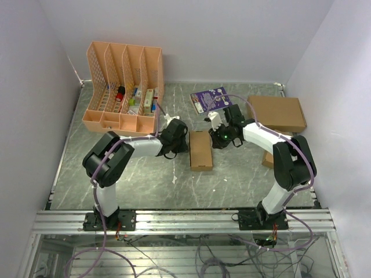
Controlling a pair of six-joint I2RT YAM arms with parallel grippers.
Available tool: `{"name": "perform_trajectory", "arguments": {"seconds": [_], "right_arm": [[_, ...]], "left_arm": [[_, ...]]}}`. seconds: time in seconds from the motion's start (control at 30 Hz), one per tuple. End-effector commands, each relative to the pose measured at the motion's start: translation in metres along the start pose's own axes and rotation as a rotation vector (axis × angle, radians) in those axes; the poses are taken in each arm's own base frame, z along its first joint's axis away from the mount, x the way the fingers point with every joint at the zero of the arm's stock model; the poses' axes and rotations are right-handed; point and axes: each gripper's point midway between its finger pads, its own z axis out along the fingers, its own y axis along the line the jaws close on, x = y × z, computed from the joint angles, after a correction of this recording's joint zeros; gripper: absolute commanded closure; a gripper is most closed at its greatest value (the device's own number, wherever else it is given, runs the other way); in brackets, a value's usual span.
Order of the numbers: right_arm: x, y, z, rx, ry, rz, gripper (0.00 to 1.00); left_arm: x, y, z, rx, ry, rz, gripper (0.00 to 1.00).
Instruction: Fold the paper box
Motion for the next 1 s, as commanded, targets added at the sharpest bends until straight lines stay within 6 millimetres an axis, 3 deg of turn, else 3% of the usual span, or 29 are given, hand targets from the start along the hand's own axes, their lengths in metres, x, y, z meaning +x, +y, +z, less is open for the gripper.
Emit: {"name": "perform_trajectory", "arguments": {"seconds": [0.0, 0.13, 0.23, 0.37, 0.4, 0.53, 0.6, 0.8, 0.97], "right_arm": [[-0.002, -0.012, -0.025, 0.002, -0.044, 0.011, 0.81], [-0.008, -0.015, -0.048, -0.009, -0.114, -0.023, 0.8], [-0.013, 0.0, -0.062, -0.08, -0.182, -0.114, 0.79], [-0.004, 0.035, -0.075, -0.183, -0.289, -0.44, 0.7], [0.004, 0.045, -0.078, -0.22, -0.301, -0.608, 0.7], [0.024, 0.063, -0.078, -0.316, -0.305, -0.832, 0.7], [0.031, 0.066, -0.077, -0.371, -0.274, -0.884, 0.73], [0.049, 0.061, -0.053, -0.482, -0.14, -0.87, 0.96], [0.053, 0.071, -0.036, -0.518, -0.107, -0.842, 1.0]], "left_arm": [[-0.016, 0.003, -0.019, 0.006, -0.049, 0.047, 0.91], [-0.001, 0.011, -0.039, 0.032, -0.034, 0.054, 0.85], [0.011, 0.007, -0.058, 0.085, -0.03, 0.045, 0.84], [0.028, 0.01, -0.082, 0.074, -0.027, 0.084, 0.84], [0.032, 0.012, -0.086, 0.061, -0.021, 0.097, 0.84], [0.049, 0.019, -0.092, 0.021, 0.02, 0.154, 0.86], [0.057, 0.021, -0.09, 0.0, 0.042, 0.191, 0.92], [0.072, 0.011, -0.081, 0.073, 0.067, 0.422, 0.93], [0.077, 0.009, -0.081, 0.215, 0.001, 0.654, 0.93]]}}
